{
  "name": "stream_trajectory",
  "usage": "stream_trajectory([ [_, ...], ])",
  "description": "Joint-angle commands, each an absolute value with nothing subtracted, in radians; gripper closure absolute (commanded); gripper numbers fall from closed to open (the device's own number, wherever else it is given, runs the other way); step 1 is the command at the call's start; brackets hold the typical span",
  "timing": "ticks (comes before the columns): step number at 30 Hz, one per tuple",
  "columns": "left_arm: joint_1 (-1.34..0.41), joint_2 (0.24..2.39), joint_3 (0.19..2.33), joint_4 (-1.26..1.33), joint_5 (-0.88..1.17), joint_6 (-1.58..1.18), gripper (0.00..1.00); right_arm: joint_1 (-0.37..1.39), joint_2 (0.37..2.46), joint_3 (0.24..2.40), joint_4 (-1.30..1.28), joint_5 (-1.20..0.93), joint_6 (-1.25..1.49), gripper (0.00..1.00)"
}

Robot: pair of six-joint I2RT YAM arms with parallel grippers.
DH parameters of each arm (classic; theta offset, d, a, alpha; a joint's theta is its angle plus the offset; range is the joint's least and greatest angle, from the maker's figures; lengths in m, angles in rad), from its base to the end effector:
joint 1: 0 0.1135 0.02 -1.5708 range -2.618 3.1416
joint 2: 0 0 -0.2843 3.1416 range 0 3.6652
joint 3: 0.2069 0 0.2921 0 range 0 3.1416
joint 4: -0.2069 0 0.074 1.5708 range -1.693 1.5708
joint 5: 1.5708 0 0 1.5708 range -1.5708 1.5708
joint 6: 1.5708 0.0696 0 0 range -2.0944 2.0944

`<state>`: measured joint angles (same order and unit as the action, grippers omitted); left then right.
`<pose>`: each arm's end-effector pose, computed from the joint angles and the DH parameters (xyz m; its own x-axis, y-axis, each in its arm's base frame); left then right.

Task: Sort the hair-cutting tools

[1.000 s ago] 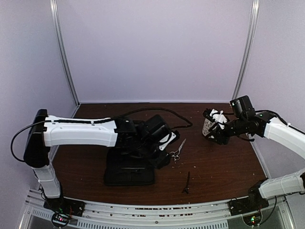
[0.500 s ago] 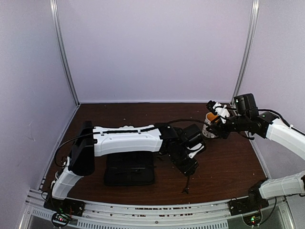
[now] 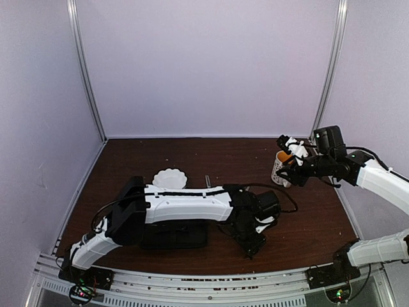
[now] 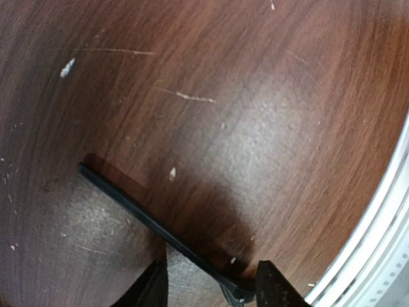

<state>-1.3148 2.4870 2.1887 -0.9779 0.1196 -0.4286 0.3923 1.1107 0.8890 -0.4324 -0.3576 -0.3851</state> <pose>0.1383 -0.5612 0.1230 -0.6232 0.7515 -0.2166 0.7809 0.5829 -0.2245 0.2645 0.1358 0.2792 -0.2901 -0.5008 -0.8155 -0.7810 0.6164 -0.1007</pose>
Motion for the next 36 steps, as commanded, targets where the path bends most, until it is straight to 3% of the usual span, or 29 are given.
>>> stream_trajectory([
  [1, -1.310, 2.512, 2.237, -1.009, 0.093, -0.446, 0.53, 0.388, 1.101, 0.871, -0.413, -0.347, -0.377, 0.54],
  [12, -1.297, 2.475, 2.197, -1.033, 0.047, -0.457, 0.77, 0.388, 1.103, 0.868, -0.414, -0.346, -0.385, 0.55],
  [21, -1.284, 2.397, 2.091, -1.023, -0.010, -0.432, 0.83, 0.388, 1.103, 0.868, -0.420, -0.359, -0.385, 0.56],
  [26, -1.279, 2.369, 2.070, -1.022, 0.002, -0.377, 0.93, 0.388, 1.090, 0.860, -0.424, -0.362, -0.394, 0.56],
  [32, -1.277, 2.167, 1.957, -1.039, -0.067, -0.241, 0.98, 0.388, 1.066, 0.854, -0.439, -0.383, -0.430, 0.56],
  [36, -1.261, 1.955, 1.787, -1.116, -0.105, -0.166, 1.00, 0.389, 1.046, 0.839, -0.457, -0.507, -0.481, 0.57],
])
